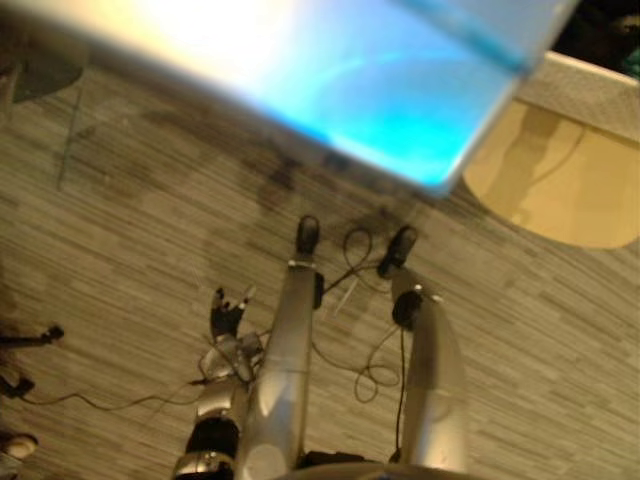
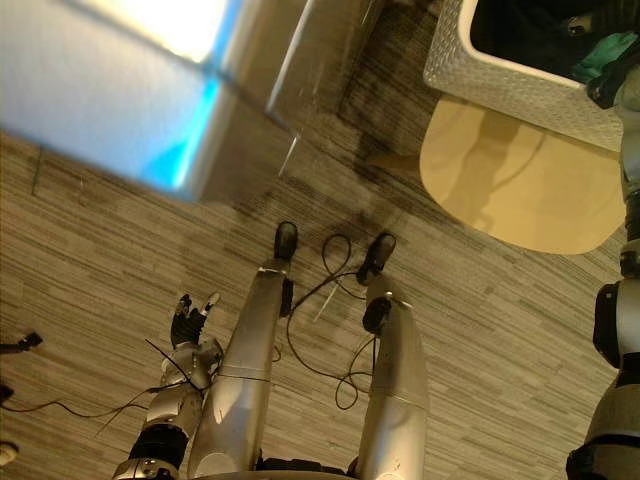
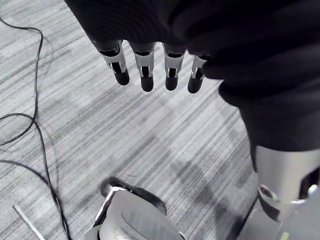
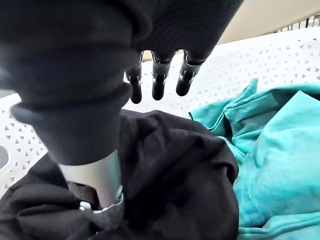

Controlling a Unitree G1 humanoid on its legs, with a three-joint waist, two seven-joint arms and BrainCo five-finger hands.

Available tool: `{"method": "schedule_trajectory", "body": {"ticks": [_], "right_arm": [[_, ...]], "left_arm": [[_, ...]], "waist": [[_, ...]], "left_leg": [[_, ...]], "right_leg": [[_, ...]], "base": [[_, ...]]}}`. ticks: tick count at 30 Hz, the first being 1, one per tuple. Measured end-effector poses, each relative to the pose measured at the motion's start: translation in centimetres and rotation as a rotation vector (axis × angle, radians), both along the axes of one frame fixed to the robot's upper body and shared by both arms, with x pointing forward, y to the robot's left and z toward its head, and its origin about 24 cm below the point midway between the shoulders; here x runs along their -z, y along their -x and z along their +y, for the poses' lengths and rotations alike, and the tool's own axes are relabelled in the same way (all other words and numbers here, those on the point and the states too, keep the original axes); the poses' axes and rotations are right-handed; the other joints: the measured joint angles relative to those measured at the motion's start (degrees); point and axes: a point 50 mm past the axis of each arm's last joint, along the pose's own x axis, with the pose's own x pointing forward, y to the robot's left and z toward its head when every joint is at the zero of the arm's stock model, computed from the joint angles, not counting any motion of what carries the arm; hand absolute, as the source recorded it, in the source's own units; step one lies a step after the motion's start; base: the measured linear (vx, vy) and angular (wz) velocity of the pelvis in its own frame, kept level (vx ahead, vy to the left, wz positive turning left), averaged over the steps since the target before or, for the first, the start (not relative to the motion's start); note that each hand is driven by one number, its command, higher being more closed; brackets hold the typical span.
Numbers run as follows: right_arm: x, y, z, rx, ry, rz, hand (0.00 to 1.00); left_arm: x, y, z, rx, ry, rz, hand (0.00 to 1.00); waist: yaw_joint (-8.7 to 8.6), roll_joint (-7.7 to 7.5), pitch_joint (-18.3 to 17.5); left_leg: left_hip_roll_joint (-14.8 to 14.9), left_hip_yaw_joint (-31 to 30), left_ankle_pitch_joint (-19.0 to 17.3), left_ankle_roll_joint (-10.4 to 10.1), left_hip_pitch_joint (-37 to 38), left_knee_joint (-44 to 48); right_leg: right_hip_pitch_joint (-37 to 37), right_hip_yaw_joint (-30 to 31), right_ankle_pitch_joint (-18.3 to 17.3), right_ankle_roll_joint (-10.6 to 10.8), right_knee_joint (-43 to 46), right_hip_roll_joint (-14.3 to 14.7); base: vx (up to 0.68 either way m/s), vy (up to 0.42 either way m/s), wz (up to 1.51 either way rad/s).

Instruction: Pick up the laundry basket with both hands and put the clothes into the washing machine.

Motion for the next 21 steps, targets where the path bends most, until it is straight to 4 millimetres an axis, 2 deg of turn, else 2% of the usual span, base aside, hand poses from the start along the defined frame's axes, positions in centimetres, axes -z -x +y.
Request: {"method": "schedule_trajectory", "body": {"ticks": [2, 4, 5, 6, 7, 8, 11, 14, 16, 20, 21], "right_arm": [[-0.1, 0.2, -0.2, 0.024, 0.026, 0.005, 1.00], [-0.2, 0.2, 0.0, 0.020, 0.036, 0.000, 1.00], [-0.5, 0.2, 0.4, 0.004, 0.048, -0.013, 1.00], [-0.6, 0.3, 0.5, 0.000, 0.052, -0.017, 1.00], [-0.4, 0.2, 0.4, 0.007, 0.054, -0.009, 1.00], [-0.4, 0.2, 0.4, 0.013, 0.064, -0.009, 1.00], [-0.4, -0.2, 1.6, -0.028, 0.069, -0.025, 1.00], [-0.7, -0.1, 1.9, -0.033, 0.071, -0.050, 1.00], [-0.8, -0.1, 2.1, -0.051, 0.044, -0.069, 1.00], [0.7, -1.3, 3.1, -0.094, -0.011, -0.043, 1.00], [1.8, -1.9, 3.2, -0.099, -0.039, -0.024, 1.00]], "left_arm": [[0.0, 0.0, 0.0, -0.002, 0.004, 0.000, 0.00], [0.0, 0.1, 0.0, -0.001, 0.007, 0.000, 0.00], [0.0, 0.1, 0.2, -0.005, 0.003, 0.000, 0.00], [0.1, 0.2, 0.4, -0.009, 0.000, 0.002, 0.00], [0.2, 0.4, 0.5, -0.013, -0.001, 0.008, 0.00], [0.2, 0.5, 0.5, -0.015, 0.003, 0.005, 0.00], [0.1, 0.8, 1.1, -0.031, -0.006, 0.007, 0.00], [0.2, 0.9, 1.1, -0.033, -0.005, 0.014, 0.00], [0.3, 0.9, 1.2, -0.040, -0.005, 0.018, 0.00], [0.8, 1.2, 1.4, -0.046, -0.003, 0.041, 0.00], [1.0, 1.3, 1.4, -0.048, -0.002, 0.053, 0.00]], "waist": [[0.49, -0.09, 0.0], [0.83, -0.30, -0.2], [0.91, -0.53, -0.3], [0.87, -0.46, -0.3], [0.64, -0.51, -0.3], [0.82, -0.73, -0.4], [0.87, -2.42, -1.5], [0.79, -2.46, -1.5], [0.90, -2.49, -1.6], [1.07, -2.55, -1.6], [0.98, -2.51, -1.6]], "left_leg": [[0.5, 0.8, 0.4, -0.7, -0.6, 0.4], [0.8, 0.3, 0.8, -1.4, -0.8, -0.4], [1.5, 0.1, 1.3, -1.9, -1.0, -1.9], [2.0, 0.5, 1.4, -2.1, -1.1, -1.8], [2.0, 0.7, 1.7, -2.6, -1.3, -0.5], [2.1, 0.0, 2.0, -3.1, -1.4, 0.1], [2.7, -0.5, 2.9, -4.4, -1.1, -4.7], [3.0, -0.1, 4.3, -4.1, -1.0, -4.5], [3.8, 0.3, 5.2, -3.8, -0.8, -4.2], [4.8, 2.8, 5.3, -2.6, 3.1, -4.9], [4.9, 3.7, 5.0, -2.2, 5.1, -5.3]], "right_leg": [[-1.4, -0.1, -0.8, 1.0, 3.0, -1.0], [-1.4, -1.4, -0.9, 1.1, 1.8, -0.6], [-2.2, -2.0, -1.2, 1.5, 3.7, -0.6], [-3.1, -1.3, -1.7, 0.8, 8.4, -0.9], [-2.5, 0.5, -6.2, -0.3, 13.1, -1.2], [-1.5, 0.4, -9.2, -1.6, 11.4, 0.0], [-1.6, -1.5, -8.6, -0.9, 6.8, 0.5], [-1.6, -1.5, -7.1, -1.2, 6.7, 0.5], [-0.8, -1.2, -5.5, -2.2, 4.9, 1.6], [2.6, 0.8, -2.6, -2.5, 0.9, 2.6], [4.4, 1.5, -2.3, -2.5, -0.1, 2.7]], "base": [[-0.01, -0.042, 0.19], [0.00, -0.047, 0.02], [0.01, -0.063, -0.04], [0.04, -0.145, 0.22], [0.02, -0.192, 0.27], [0.02, -0.164, 0.15], [0.00, -0.070, -0.21], [0.02, -0.025, -0.14], [0.05, -0.015, -0.28], [0.06, 0.003, -0.30], [0.06, 0.012, -0.15]]}}
